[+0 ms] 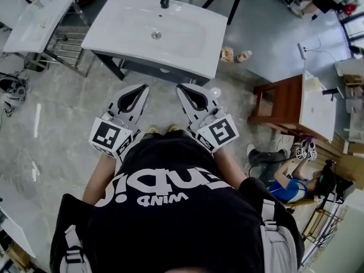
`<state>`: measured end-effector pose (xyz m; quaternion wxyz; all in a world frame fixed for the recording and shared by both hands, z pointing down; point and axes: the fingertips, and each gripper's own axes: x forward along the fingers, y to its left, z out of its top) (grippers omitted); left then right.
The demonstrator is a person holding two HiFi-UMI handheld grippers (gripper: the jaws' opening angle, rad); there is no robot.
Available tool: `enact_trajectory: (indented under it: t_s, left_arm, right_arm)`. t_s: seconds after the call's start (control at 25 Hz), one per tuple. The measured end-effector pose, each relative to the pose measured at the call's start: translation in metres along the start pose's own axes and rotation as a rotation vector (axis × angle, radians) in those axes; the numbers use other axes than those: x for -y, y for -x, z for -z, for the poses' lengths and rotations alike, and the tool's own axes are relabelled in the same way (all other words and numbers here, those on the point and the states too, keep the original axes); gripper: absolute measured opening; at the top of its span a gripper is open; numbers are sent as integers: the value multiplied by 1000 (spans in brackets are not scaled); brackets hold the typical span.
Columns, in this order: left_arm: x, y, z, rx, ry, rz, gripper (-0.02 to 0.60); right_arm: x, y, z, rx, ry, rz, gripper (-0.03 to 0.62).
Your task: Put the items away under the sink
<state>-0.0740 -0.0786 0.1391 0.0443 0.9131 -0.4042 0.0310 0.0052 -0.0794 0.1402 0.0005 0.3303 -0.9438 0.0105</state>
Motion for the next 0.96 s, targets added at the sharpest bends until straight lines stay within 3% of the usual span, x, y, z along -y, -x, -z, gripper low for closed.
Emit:
enact_trajectory:
  t_s: [0.96]
  left_arm:
    - [0, -5, -8, 30, 16, -32, 18]
  right_arm:
    - [1, -5, -6, 24, -11, -51, 17]
